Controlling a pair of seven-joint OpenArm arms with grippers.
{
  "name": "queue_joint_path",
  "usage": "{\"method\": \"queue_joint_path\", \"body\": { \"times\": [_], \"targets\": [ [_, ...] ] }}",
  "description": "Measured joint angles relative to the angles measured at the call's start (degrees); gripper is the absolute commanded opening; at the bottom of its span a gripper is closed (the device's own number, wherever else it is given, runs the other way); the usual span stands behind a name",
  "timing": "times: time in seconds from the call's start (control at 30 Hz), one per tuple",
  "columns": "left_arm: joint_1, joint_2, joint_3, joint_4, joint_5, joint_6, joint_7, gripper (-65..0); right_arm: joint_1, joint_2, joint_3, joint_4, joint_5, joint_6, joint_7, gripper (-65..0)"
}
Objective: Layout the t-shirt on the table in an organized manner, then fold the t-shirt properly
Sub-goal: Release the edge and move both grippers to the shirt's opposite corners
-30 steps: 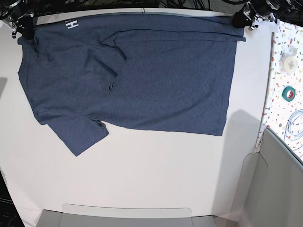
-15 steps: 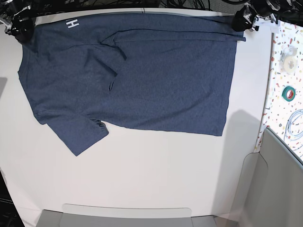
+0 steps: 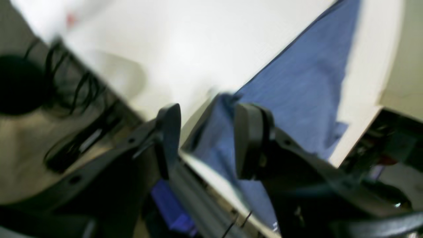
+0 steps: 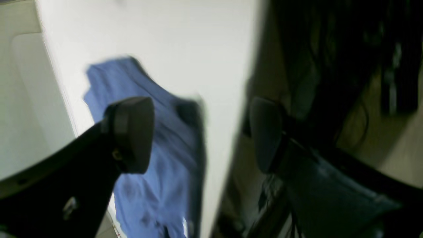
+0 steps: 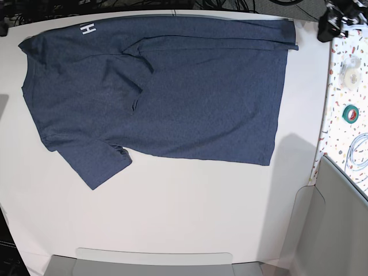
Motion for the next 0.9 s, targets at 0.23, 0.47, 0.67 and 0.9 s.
{"method": "queue_joint_path", "body": {
  "times": [0.23, 0.47, 0.67, 0.9],
  "targets": [
    [-11.3, -9.3, 10.5, 0.0, -0.9, -0.2, 0.1, -38.3, 8.9, 9.3, -3.7, -0.2, -7.4, 14.8, -1.2, -19.9],
    [-28.0, -17.2, 29.3, -6.3, -2.4, -10.2, 0.6, -38.3, 24.2, 20.3, -21.6, -0.2, -21.1, 32.1, -1.3, -19.9],
    [-45.5, -18.7, 41.1, -29.2, 7.8, -25.1, -1.9, -38.3, 38.5, 20.8, -37.9, -0.7, -39.6, 39.4, -1.4, -19.9],
    [-55.8, -18.6, 53.3, -48.2, 21.7, -31.6, -19.7, -38.5, 49.1, 17.2, -43.3, -7.7, -51.6, 40.8, -1.0, -19.9]
  ]
}}
